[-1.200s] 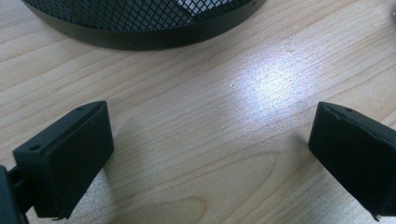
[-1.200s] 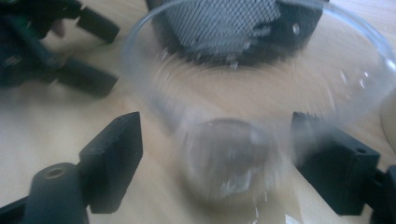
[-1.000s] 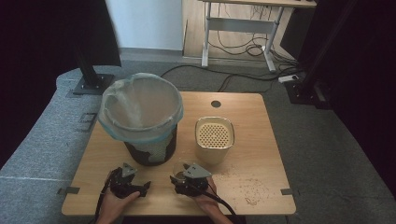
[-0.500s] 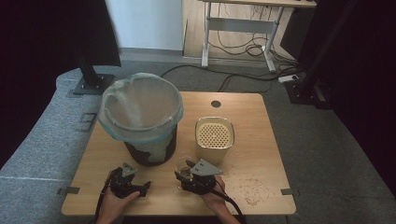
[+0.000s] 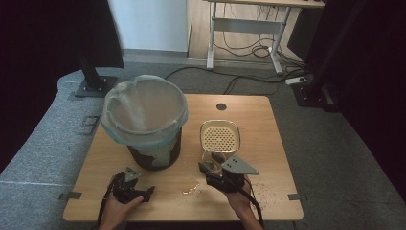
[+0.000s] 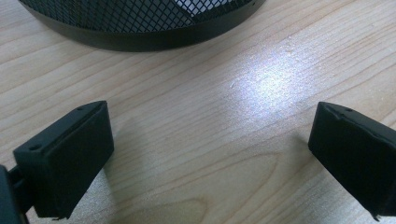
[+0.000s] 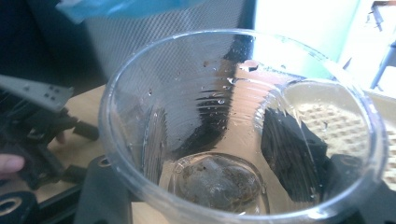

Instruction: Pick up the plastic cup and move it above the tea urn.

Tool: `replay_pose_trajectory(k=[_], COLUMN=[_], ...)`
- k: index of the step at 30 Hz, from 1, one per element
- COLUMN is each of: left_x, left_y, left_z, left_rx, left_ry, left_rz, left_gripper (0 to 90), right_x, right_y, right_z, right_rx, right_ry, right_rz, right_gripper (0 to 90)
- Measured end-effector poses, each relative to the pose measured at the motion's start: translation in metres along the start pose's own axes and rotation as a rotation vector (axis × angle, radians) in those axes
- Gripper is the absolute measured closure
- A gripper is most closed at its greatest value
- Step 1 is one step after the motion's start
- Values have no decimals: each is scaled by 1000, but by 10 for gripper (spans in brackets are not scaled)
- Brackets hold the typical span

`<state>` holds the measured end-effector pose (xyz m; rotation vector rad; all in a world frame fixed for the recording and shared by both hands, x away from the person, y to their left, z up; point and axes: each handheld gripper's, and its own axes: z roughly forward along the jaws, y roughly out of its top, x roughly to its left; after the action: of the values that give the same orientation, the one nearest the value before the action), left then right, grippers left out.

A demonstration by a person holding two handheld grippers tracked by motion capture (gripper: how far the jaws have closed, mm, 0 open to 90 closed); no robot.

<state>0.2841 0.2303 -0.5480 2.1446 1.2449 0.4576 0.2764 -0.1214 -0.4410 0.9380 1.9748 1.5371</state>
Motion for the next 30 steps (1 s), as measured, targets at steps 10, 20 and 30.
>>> replay_pose_trajectory(k=[10, 20, 30], left_x=[0, 0, 0], left_y=[0, -1, -1], left_z=[-1, 0, 0], left_rx=[1, 0, 0], left_ry=[-3, -1, -2], left_rz=[3, 4, 4], left_gripper=[0, 0, 0], right_x=[-22, -55, -94], right_y=[15, 42, 62], right_z=[-17, -24, -14], right_rx=[-31, -65, -45], right_ry=[-66, -154, -203], right_rz=[3, 14, 51], right_gripper=[407, 407, 407])
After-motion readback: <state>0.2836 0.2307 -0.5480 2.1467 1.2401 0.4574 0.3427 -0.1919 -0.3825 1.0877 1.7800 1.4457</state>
